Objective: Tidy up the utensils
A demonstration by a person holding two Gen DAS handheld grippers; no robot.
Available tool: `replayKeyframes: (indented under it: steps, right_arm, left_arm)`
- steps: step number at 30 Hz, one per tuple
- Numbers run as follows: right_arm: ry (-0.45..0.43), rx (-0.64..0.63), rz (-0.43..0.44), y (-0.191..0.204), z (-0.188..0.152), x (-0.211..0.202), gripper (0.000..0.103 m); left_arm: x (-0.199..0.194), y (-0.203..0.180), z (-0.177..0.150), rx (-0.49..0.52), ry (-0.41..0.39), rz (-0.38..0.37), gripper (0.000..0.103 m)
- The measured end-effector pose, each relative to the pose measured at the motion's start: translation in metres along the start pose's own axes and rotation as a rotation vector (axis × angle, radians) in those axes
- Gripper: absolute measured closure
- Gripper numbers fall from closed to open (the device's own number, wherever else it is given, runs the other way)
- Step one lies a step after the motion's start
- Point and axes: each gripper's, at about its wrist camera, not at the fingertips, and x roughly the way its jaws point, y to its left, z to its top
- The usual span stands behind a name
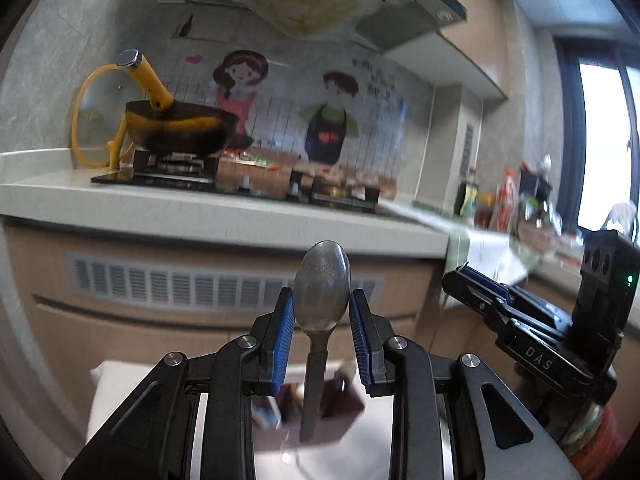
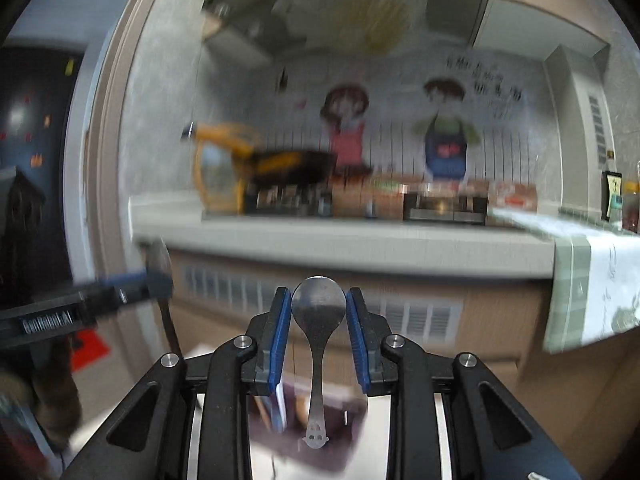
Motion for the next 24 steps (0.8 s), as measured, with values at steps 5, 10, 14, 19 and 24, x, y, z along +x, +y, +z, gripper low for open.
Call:
replayKeyframes:
  steps: [5, 10, 14, 19, 24]
  right_arm:
    - [-0.01, 0.043, -0.014, -0.008, -0.009, 0.045, 0.078]
    - [0.117, 0.108, -0.042, -0.014, -0.062, 0.094, 0.078]
    - [0.179, 0.151, -0.048, -0.022, -0.088, 0.109, 0.078]
    - [0.153, 0.125, -0.036, -0.022, -0.085, 0.087, 0.078]
    - [0.16, 0.132, -0.009, -0.025, -0.087, 0.051, 0.078]
  left_arm:
    - [0.036, 0.033, 0.008, -0.086, -0.023, -0.008, 0.074]
    - [0.074, 0.059, -0.013, -0.15, 0.019, 0.005, 0.075]
    - [0.081, 0.067, -0.034, -0.166, 0.074, 0.02, 0.079]
    - [0.072, 0.076, -0.058, -0.101, 0.149, 0.082, 0.079]
    - [0.058, 0.12, -0.119, -0.209, 0.383, 0.194, 0.078]
